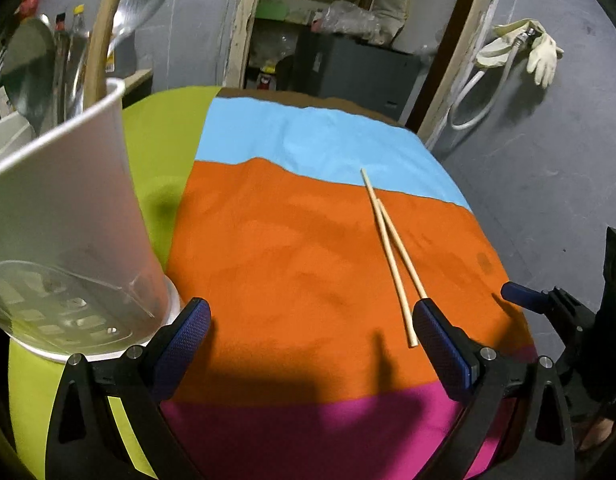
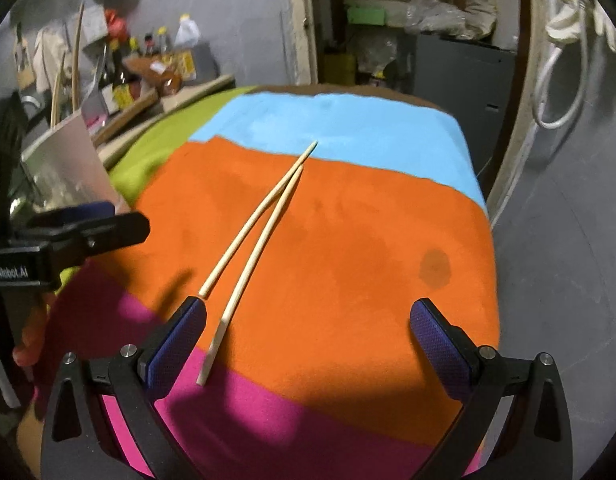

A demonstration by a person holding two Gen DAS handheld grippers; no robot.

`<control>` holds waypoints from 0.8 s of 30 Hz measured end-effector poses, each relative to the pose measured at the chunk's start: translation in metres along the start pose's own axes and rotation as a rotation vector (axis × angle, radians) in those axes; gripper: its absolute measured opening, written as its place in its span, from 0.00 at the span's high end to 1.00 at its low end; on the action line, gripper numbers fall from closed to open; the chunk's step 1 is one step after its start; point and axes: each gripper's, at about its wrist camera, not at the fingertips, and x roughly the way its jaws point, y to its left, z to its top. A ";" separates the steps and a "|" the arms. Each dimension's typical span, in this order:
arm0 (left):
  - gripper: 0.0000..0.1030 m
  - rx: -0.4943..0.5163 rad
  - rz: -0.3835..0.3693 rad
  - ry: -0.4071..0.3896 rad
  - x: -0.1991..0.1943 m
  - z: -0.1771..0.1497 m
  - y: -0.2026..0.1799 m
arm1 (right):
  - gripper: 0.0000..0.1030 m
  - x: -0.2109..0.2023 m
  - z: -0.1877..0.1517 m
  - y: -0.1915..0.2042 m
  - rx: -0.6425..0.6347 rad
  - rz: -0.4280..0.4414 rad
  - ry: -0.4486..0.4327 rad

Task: Organize utensils
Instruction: 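Grasp one chopstick with the right tool while the left tool grasps the other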

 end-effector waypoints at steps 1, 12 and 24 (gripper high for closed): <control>0.04 -0.006 0.002 0.005 0.001 0.000 0.001 | 0.00 0.003 0.000 0.002 -0.011 -0.006 0.009; 0.04 -0.014 0.003 0.039 0.016 0.008 0.000 | 0.13 0.036 0.021 -0.011 -0.027 -0.096 0.069; 0.13 0.018 -0.027 0.048 0.035 0.016 -0.019 | 0.78 0.046 0.041 -0.044 -0.004 -0.077 0.022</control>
